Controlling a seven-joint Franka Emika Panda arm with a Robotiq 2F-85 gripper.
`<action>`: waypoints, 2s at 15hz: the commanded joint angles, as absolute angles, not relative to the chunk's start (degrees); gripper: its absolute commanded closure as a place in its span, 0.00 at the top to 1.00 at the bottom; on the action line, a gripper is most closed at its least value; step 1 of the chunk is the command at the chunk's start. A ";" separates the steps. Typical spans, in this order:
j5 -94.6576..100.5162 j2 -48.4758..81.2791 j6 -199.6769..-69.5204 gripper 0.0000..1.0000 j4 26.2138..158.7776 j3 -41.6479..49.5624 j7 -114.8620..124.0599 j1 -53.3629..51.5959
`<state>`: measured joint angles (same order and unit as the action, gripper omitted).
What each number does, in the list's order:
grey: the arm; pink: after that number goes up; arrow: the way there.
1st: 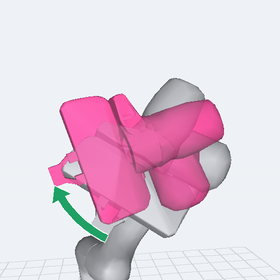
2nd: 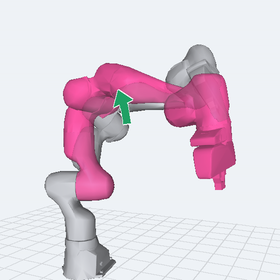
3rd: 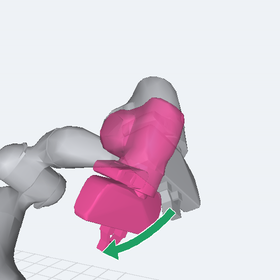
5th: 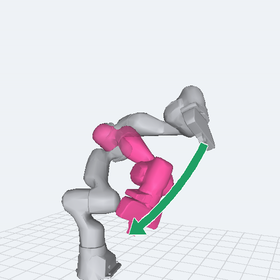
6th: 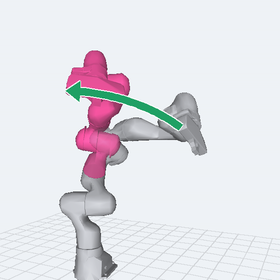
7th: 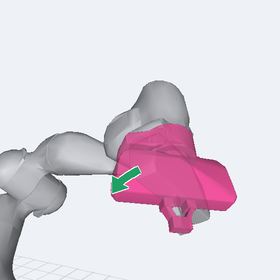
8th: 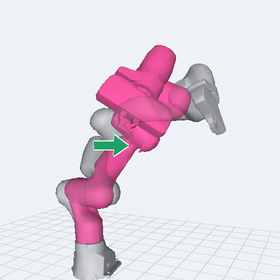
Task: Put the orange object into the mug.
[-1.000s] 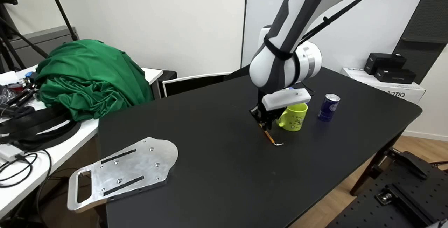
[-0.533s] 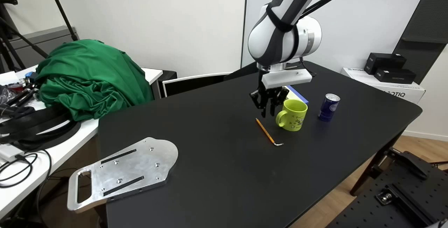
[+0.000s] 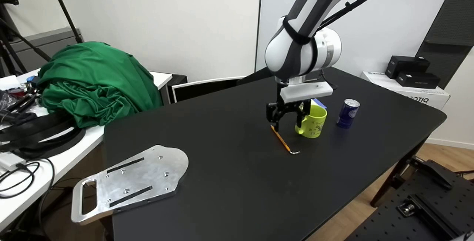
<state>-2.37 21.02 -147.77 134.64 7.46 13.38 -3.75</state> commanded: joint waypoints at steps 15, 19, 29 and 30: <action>-1.53 28.22 -153.29 0.51 135.95 7.32 15.44 -4.26; -1.59 28.07 -153.89 0.27 136.10 7.18 15.59 -5.01; -5.15 24.71 -149.72 0.02 133.72 5.99 15.01 -2.69; -5.70 24.07 -149.38 0.02 133.23 5.72 15.10 -2.54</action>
